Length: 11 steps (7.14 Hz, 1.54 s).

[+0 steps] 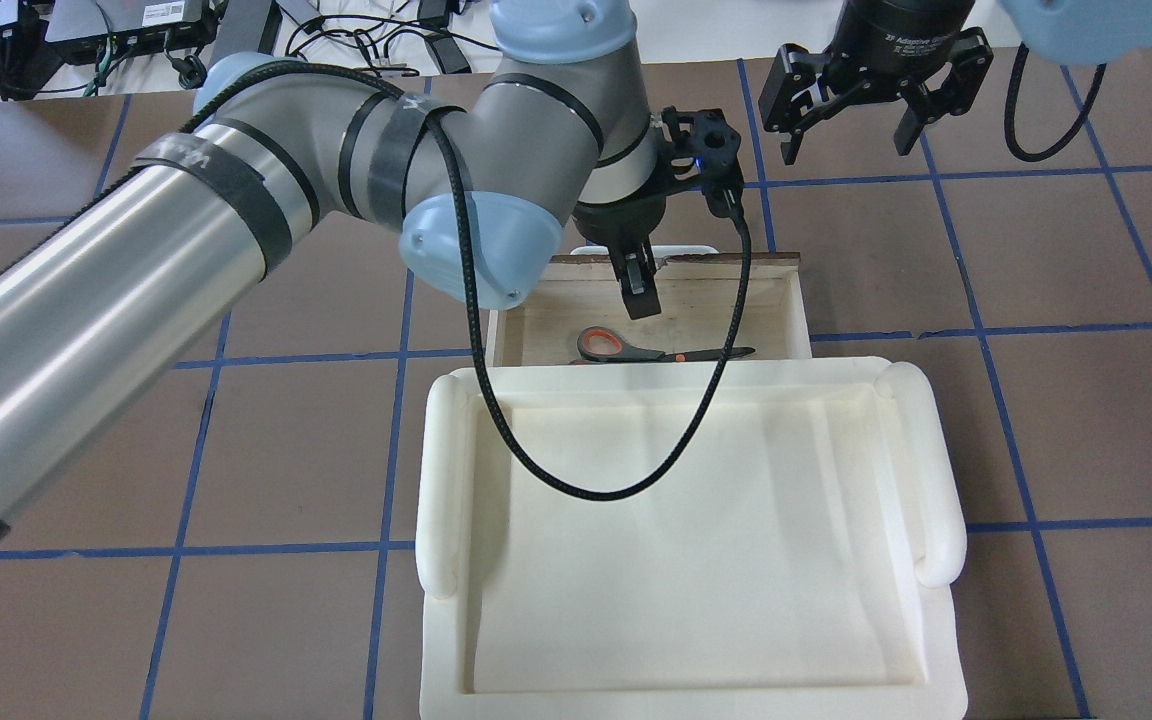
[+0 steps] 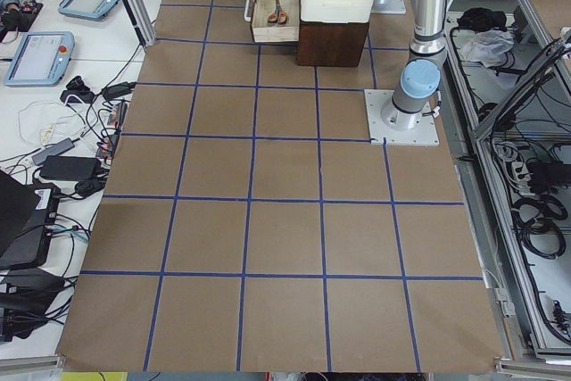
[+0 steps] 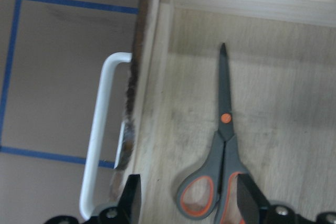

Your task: Place scissors in drawer with both arms

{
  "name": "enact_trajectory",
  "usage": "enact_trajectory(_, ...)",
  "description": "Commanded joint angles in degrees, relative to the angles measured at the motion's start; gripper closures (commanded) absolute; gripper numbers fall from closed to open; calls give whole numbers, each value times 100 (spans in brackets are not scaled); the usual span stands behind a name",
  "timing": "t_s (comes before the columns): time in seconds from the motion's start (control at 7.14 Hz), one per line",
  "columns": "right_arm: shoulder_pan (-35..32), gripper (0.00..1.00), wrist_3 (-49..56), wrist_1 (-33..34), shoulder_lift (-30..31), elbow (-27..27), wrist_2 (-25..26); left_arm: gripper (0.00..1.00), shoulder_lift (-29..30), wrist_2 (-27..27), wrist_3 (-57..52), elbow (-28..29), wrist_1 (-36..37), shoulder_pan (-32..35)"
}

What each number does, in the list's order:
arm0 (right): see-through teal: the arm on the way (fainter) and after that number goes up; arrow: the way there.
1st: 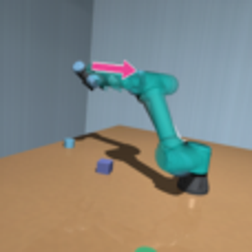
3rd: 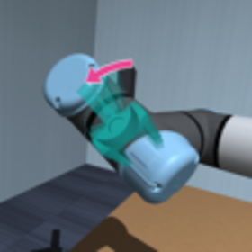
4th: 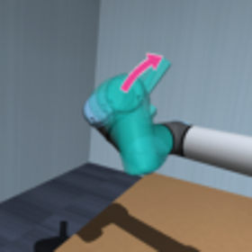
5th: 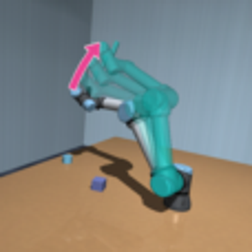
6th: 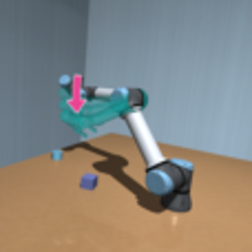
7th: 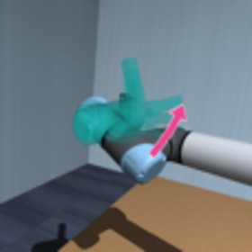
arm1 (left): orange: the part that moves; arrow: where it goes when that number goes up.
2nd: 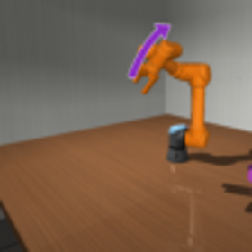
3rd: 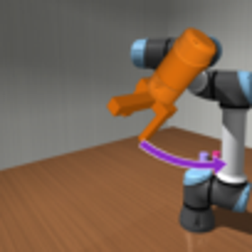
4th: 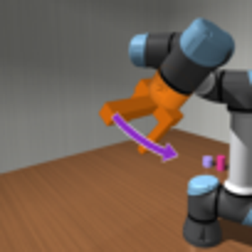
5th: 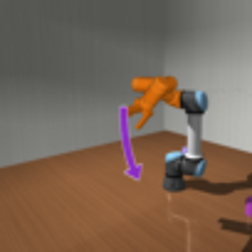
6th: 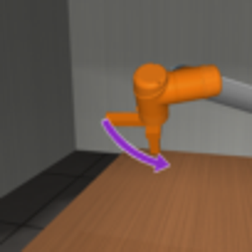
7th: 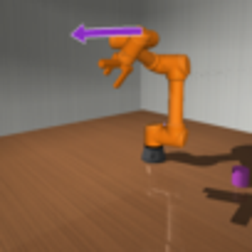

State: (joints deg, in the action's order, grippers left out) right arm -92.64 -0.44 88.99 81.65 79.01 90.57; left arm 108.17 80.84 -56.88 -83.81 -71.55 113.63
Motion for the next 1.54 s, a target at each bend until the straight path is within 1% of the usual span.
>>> enact_trajectory(0.0,0,0,0,4,0,9,-13,30,-399,-7,298,312,-471,-436)
enact_trajectory(0.28,0,0,0,-13,0,9,-13,29,-795,387,1927,111,-509,-875)
enact_trajectory(0.42,0,0,0,-5,0,52,30,27,-945,345,2440,75,-544,-1330)
enact_trajectory(0.56,0,0,9,48,35,105,31,22,-1147,415,2593,40,-683,-1586)
enact_trajectory(0.7,0,0,52,39,35,114,48,14,-1341,659,3030,-56,-945,-1667)
enact_trajectory(0.84,0,0,61,48,26,114,48,9,-1499,922,3852,-152,-1000,-1729)
enact_trajectory(0.98,0,0,62,57,26,132,48,7,-1605,986,4339,-310,-1088,-1773)
enact_trajectory(1.12,0,0,79,66,26,132,48,3,-1702,1082,4587,-433,-1280,-1895)
enact_trajectory(1.26,0,0,70,57,35,132,48,3,-1833,1066,4711,-374,-1482,-1984)
enact_trajectory(1.4,0,0,79,57,35,132,48,3,-1948,979,4869,-312,-1510,-2228)
